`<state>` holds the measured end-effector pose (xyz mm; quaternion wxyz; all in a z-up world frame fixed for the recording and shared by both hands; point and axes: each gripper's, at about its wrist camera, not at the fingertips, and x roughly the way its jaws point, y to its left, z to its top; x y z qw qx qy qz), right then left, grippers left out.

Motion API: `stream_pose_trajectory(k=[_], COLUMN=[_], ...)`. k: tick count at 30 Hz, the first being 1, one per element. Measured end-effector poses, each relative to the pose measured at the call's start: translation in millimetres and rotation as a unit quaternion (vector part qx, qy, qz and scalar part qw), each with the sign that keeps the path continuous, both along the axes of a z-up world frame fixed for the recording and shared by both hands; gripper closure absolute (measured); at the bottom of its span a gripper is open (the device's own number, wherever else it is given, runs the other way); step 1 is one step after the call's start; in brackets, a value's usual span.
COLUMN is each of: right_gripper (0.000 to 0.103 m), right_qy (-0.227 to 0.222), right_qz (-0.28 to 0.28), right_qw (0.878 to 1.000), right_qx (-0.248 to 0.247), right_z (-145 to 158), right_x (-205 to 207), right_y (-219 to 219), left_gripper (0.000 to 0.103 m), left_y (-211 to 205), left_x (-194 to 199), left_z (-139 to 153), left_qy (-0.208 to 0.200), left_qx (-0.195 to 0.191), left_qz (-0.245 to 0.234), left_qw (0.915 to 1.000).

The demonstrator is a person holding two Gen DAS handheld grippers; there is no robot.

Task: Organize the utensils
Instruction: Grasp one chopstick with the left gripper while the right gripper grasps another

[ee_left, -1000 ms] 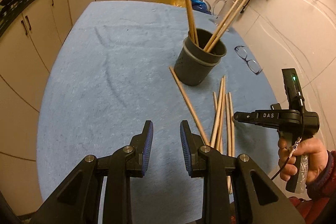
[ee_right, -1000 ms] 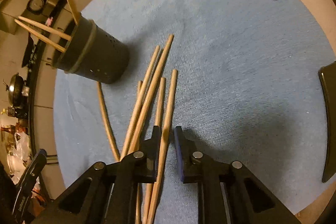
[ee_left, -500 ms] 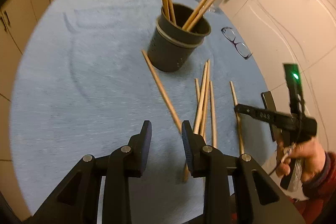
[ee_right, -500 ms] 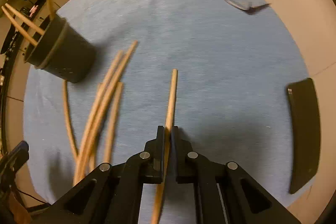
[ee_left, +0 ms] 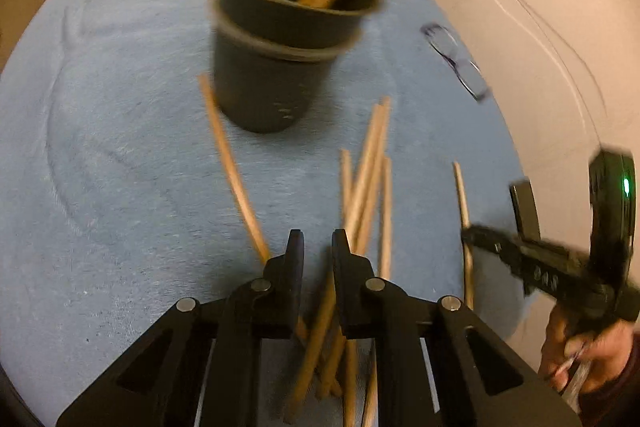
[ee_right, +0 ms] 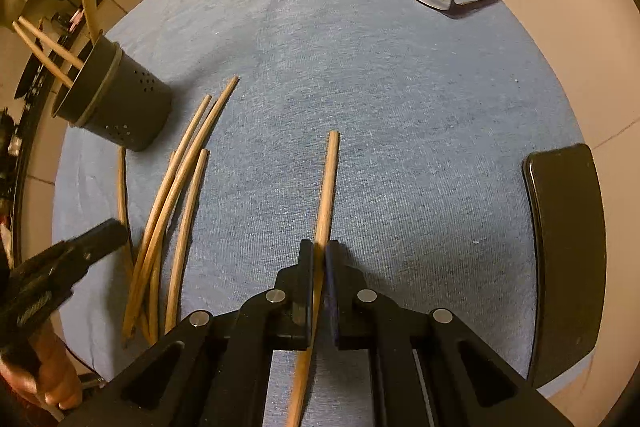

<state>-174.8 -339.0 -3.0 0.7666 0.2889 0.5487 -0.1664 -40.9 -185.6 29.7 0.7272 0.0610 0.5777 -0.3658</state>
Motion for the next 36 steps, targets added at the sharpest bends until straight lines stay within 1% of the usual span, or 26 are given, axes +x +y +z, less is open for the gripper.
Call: stream_pose_trajectory(k=[3,6,8,10,11,13,15,18,26,30,33,35,36], right_gripper=[0.097,0.097,0.097,0.097,0.097,0.097,0.097,0.097,0.095,0.095,0.096,0.096,0.097], right_qy=[-0.003,-0.007,-0.007,-0.005,-0.003,-0.001,0.000,0.002,0.018,0.031,0.032,0.028,0.023], right_qz=[0.008,0.010,0.012,0.014,0.015,0.015,0.015,0.016,0.024,0.030,0.029,0.025,0.022], right_qw=[1.000,1.000,1.000,1.000,1.000,0.999,0.999,0.999,0.999,0.999,0.999,0.999,0.999], right_qx=[0.005,0.016,0.020,0.024,0.027,0.030,0.034,0.036,0.029,0.015,0.009,0.009,0.015], right_z=[-1.0,-2.4,-2.7,-2.6,-3.0,-2.9,-3.3,-3.6,-1.8,-3.0,-3.4,-3.0,-2.6], right_x=[3.2,4.3,3.7,3.9,4.6,5.4,7.3,7.3,18.5,26.6,32.6,33.6,32.9], right_y=[2.1,-4.9,-6.9,-9.3,-10.9,-12.9,-15.0,-17.5,-18.0,-9.7,-8.0,-7.7,-7.5], left_gripper=[0.090,0.090,0.089,0.089,0.089,0.089,0.095,0.095,0.095,0.094,0.096,0.097,0.097], left_y=[9.8,12.9,8.9,4.7,2.0,-6.4,-10.6,-11.6,30.5,25.5,17.9,20.5,24.0], left_x=[13.6,30.1,39.6,47.1,50.4,53.5,53.6,45.6,25.6,38.0,45.6,45.9,44.1], left_z=[3.1,-1.3,-7.1,-13.0,-13.8,-14.4,-14.9,-15.6,-15.9,-12.7,-12.4,-12.1,-9.3], left_qy=[-0.007,-0.002,0.003,0.000,-0.005,-0.016,-0.025,-0.037,-0.024,-0.003,-0.012,-0.014,-0.014], left_qx=[-0.004,0.009,0.020,0.034,0.033,0.042,0.053,0.061,0.065,0.069,0.068,0.067,0.056], left_qz=[0.041,0.080,0.093,0.098,0.103,0.103,0.106,0.102,0.103,0.104,0.095,0.095,0.095], left_qw=[0.9991,0.9967,0.9954,0.9946,0.9941,0.9937,0.9927,0.9922,0.9923,0.9922,0.9931,0.9931,0.9938])
